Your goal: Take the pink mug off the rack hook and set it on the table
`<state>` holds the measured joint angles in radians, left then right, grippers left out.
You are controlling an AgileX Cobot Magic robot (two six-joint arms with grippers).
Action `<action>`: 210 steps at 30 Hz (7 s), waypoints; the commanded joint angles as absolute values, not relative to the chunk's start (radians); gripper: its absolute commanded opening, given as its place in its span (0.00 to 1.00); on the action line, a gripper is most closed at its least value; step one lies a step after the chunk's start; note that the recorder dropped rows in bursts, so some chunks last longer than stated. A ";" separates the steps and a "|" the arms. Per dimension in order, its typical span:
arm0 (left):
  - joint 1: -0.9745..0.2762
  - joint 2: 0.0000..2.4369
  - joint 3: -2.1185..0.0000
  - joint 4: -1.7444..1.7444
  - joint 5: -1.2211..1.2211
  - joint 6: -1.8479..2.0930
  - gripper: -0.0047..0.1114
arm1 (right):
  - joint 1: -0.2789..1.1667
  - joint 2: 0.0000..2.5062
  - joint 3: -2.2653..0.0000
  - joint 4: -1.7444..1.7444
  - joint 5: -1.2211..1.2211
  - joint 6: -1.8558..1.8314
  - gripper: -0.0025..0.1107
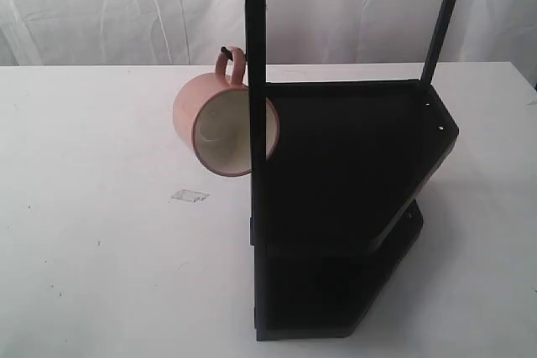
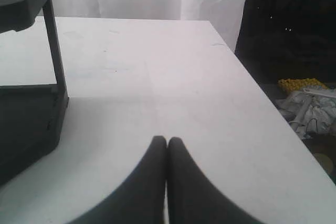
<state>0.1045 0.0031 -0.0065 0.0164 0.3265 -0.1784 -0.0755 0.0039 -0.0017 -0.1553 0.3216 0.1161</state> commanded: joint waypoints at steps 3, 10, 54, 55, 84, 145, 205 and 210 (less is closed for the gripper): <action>0.097 0.000 0.000 0.013 0.333 -0.179 0.04 | -0.082 0.000 0.000 -0.152 0.314 0.112 0.02; 0.097 0.000 0.000 0.033 0.306 -0.144 0.04 | -0.082 0.000 0.000 -0.152 0.314 0.112 0.02; -0.192 0.977 -0.556 -0.308 0.503 0.302 0.04 | -0.082 0.000 0.000 -0.152 0.314 0.108 0.02; -0.205 0.979 -0.591 -0.310 0.560 0.365 0.04 | -0.082 0.000 0.000 -0.152 0.314 0.108 0.02; -0.554 0.977 -0.849 -0.822 0.770 1.055 0.04 | -0.082 0.000 0.000 -0.152 0.314 0.108 0.02; -0.571 0.867 -0.849 -0.154 0.417 0.161 0.04 | -0.082 0.000 0.000 -0.152 0.314 0.108 0.02; -0.571 1.168 -0.849 -0.134 0.062 0.242 0.34 | -0.082 0.000 0.000 -0.152 0.314 0.108 0.02; -0.571 1.168 -0.849 -0.134 0.062 0.242 0.15 | -0.082 0.000 0.000 -0.152 0.314 0.108 0.02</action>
